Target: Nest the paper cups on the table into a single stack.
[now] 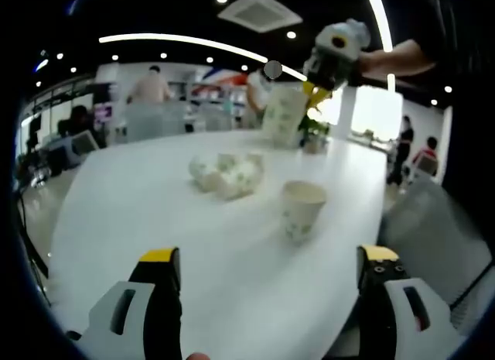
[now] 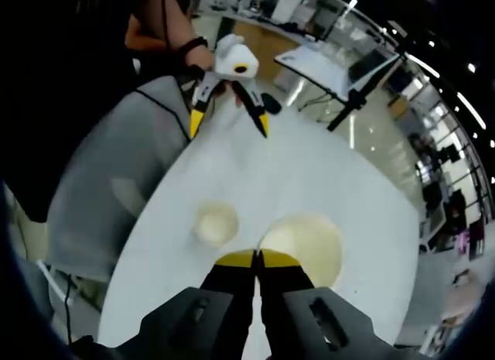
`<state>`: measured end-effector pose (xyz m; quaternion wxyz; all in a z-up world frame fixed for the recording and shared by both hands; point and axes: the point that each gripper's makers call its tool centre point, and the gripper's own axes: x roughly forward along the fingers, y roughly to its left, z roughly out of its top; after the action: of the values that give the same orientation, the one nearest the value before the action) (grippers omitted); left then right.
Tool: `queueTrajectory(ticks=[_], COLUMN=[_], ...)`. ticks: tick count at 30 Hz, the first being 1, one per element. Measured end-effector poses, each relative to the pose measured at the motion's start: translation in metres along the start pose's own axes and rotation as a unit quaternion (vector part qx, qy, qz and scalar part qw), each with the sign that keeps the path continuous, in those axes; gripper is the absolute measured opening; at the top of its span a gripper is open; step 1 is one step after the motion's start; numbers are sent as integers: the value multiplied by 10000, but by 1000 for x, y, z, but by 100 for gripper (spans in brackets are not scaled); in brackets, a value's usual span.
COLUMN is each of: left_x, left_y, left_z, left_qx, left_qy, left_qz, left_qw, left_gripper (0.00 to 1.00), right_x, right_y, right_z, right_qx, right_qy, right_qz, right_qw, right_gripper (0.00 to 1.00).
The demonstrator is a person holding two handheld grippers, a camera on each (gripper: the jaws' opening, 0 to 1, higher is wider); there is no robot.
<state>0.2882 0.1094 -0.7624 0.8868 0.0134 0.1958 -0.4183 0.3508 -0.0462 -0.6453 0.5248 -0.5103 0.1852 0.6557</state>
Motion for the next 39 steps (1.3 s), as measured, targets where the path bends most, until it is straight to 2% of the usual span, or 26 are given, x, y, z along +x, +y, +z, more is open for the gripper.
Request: queueTrajectory(ticks=[7,20,27,39], left_x=[-1,-2,-4,-7], left_y=[0,-3,-6,-9], left_z=[0,3,2,3], left_qx=[14,49,32,-27], left_qy=[-11,-75,-77,-105], left_qz=[-25,-87,-102,-71], left_qw=[10000,9999,9999,9999], left_gripper=[92,92,92,92], right_x=[-17,-29,-28,-15], right_y=[8,20,28,37], right_z=[20,45,54,59], right_qx=[-125,-417,-534,-652], right_qy=[-55,37,89,178], right_qz=[69,258,393,580], right_qw=[9999,9988,9978,9960], right_gripper=[0,0,0,0])
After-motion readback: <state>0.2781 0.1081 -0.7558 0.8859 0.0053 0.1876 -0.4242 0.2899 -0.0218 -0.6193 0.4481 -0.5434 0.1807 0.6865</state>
